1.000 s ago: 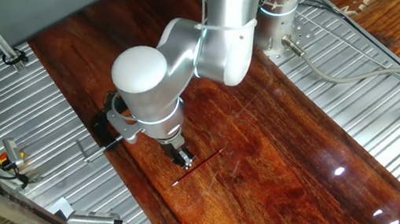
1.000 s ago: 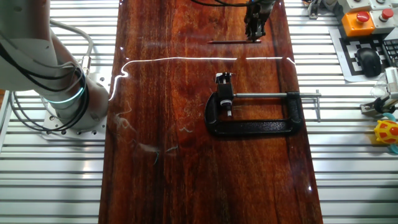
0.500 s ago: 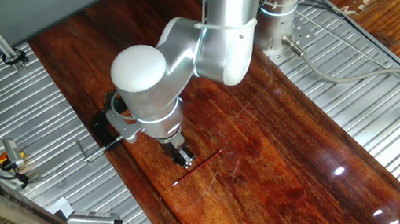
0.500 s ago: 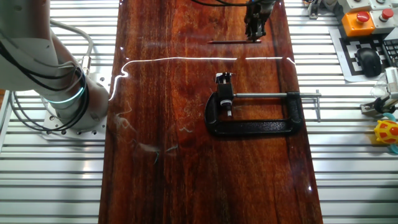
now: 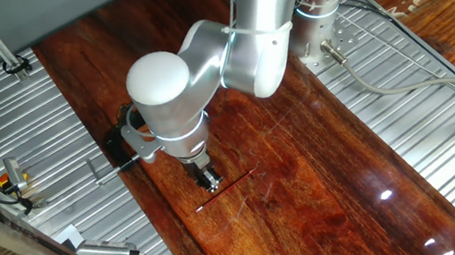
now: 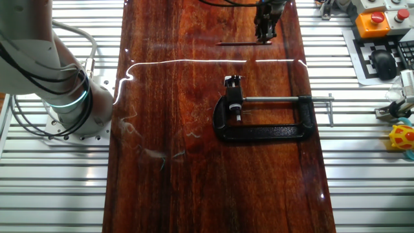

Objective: Insert the pencil into the pencil sharpener

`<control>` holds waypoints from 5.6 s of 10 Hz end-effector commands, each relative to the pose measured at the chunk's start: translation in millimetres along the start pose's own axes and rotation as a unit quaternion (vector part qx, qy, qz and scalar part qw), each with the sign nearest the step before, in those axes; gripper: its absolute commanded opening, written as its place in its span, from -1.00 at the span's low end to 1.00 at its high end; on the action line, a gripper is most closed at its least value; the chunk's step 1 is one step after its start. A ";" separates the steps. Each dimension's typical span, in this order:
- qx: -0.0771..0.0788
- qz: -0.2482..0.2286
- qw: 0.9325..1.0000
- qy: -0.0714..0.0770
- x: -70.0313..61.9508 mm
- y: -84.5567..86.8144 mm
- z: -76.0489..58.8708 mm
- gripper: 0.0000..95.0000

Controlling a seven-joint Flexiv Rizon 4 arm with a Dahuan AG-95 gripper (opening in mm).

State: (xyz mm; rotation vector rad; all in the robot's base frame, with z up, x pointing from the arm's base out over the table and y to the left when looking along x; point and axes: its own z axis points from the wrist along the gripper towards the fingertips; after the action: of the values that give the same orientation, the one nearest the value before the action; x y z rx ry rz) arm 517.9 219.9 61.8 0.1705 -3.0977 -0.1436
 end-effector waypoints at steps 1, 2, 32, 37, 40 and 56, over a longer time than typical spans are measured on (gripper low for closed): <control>-0.006 -0.014 1.000 -0.009 33.8 -29.8 -10.7 -0.60; -0.006 -0.018 1.000 -0.009 33.7 -29.8 -10.7 -0.60; -0.003 0.011 1.000 0.009 0.7 27.3 28.1 -0.60; 0.004 0.032 0.999 0.000 2.6 19.9 24.7 -0.60; 0.004 0.057 0.998 -0.007 4.1 19.5 27.1 -0.60; 0.008 0.067 0.997 -0.022 12.9 16.6 50.8 -0.60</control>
State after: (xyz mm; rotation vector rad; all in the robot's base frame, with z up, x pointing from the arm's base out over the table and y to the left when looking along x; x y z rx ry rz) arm 501.2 239.7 13.5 -0.0397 -3.1434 -0.1202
